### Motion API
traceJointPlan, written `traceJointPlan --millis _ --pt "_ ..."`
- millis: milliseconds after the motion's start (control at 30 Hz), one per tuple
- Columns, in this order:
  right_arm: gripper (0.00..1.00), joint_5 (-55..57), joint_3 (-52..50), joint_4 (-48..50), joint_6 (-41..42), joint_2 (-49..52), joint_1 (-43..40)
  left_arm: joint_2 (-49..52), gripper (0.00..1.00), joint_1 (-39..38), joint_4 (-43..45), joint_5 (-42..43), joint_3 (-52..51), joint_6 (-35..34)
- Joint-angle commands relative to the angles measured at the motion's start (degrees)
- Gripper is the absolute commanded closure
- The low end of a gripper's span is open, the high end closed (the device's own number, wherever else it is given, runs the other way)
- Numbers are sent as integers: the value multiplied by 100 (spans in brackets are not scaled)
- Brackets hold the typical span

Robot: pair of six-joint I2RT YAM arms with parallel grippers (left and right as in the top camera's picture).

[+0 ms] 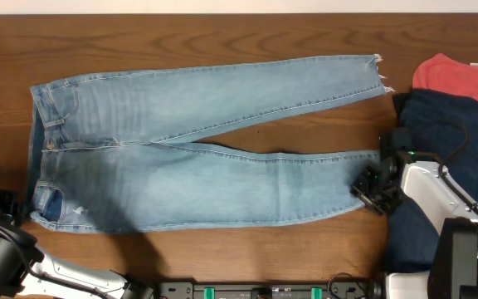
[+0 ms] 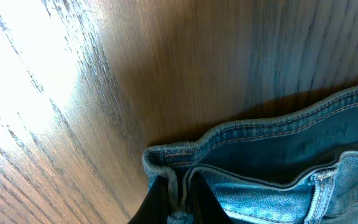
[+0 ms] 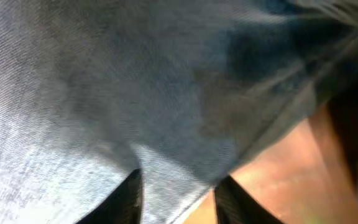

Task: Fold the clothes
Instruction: 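Lift the lower leg with the right gripper and lay it over the upper leg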

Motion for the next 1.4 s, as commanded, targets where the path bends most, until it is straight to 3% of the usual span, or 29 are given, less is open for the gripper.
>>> traceJointPlan --millis 0,167,867,1367 --pt "78 94 -127 114 -479 133 -31 273 94 -118 55 262 -190 -28" --pt "99 173 -92 127 -649 125 -33 -107 94 -118 39 258 -186 -7" --pt "99 195 942 -1207 -717 -2291 -133 -2726 94 -118 -667 9 -181 -74" --pt "99 518 3895 -2986 -793 -2662 -372 -4981 94 -114 -1569 -1416 -103 -579"
